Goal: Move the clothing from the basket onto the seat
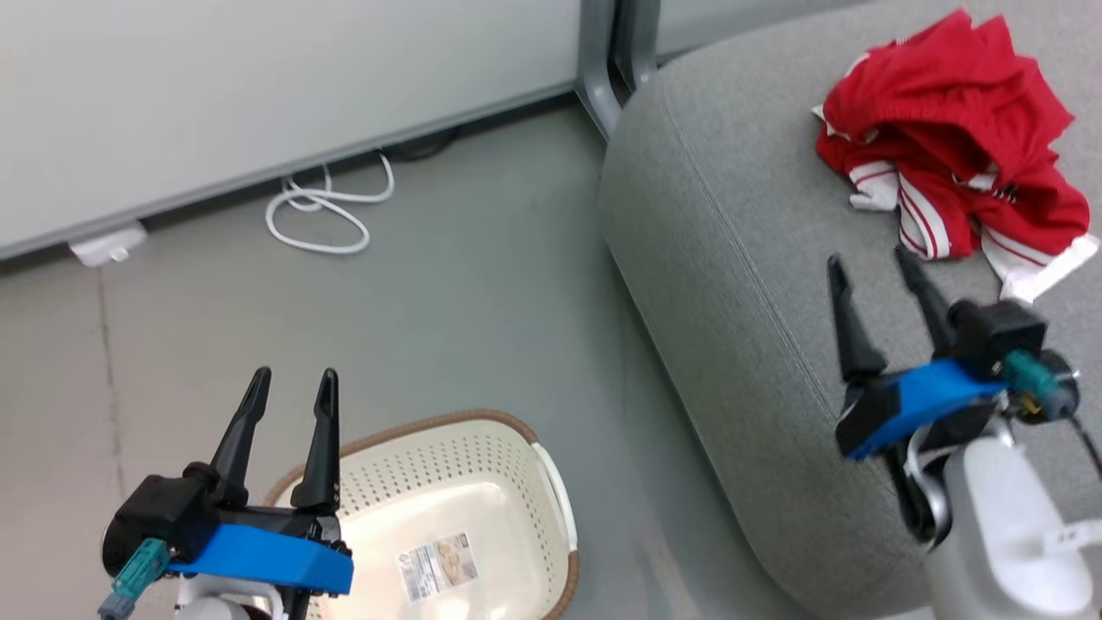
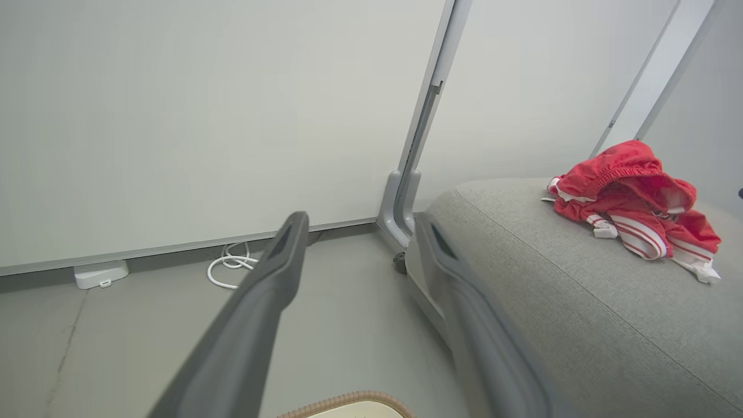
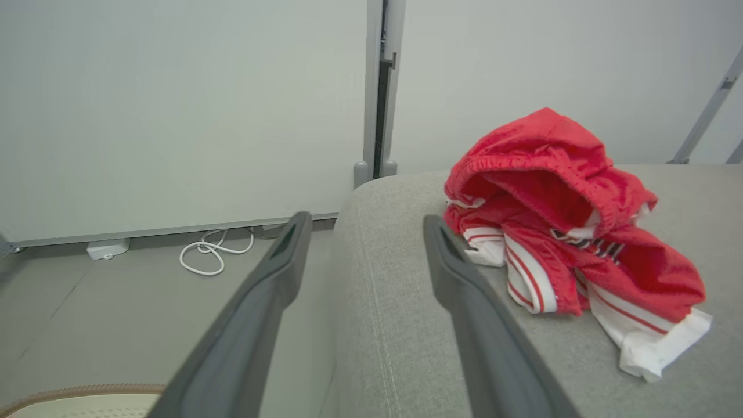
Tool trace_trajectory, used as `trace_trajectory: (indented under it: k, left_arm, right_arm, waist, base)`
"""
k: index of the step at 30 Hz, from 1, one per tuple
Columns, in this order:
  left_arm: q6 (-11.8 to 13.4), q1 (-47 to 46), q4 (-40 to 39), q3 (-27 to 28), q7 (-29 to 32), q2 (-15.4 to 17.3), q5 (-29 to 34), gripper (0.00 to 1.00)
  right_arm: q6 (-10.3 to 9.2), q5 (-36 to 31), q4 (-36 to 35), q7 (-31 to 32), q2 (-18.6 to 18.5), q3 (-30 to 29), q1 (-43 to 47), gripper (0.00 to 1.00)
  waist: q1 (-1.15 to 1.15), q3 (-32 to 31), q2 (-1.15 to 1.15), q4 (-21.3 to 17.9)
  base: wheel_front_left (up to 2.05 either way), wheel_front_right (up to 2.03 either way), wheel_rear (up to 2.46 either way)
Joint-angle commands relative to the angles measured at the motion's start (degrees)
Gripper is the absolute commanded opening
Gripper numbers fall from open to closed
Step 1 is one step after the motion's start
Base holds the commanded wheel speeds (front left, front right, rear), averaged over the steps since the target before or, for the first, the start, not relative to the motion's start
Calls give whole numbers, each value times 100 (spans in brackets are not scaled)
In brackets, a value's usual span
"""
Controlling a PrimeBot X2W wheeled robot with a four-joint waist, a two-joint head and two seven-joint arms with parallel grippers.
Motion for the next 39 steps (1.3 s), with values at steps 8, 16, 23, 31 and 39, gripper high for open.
trace_trajectory:
  k: [8, 16, 23, 31, 39]
  left_arm:
    - [-89, 377, 212, 395, -26, -314, 133, 100]
    - [-161, 657, 359, 650, -27, -583, 267, 100]
    - [-188, 808, 345, 884, -27, -728, 474, 100]
    - [-211, 882, 309, 1016, -27, -778, 616, 100]
    - [-246, 934, 307, 1035, -27, -795, 677, 100]
  right_arm:
    - [1, -87, -967, 53, 169, 338, 1288, 100]
    - [1, -144, -1497, 280, 329, 275, 2043, 100]
    - [1, -137, -1688, 363, 363, 210, 2359, 100]
    - [1, 27, -1638, 319, 365, 231, 2478, 100]
    - [1, 99, -1541, 272, 366, 225, 2520, 100]
  waist:
    - [2, -781, 0, 639]
    - [2, -1070, 0, 1046]
    - [2, -1198, 0, 1381]
    - [2, -1250, 0, 1583]
    - [2, -1262, 0, 1637]
  base:
    - [0, 0, 0]
    - [0, 0, 0]
    - [0, 0, 0]
    - [0, 0, 0]
    - [0, 0, 0]
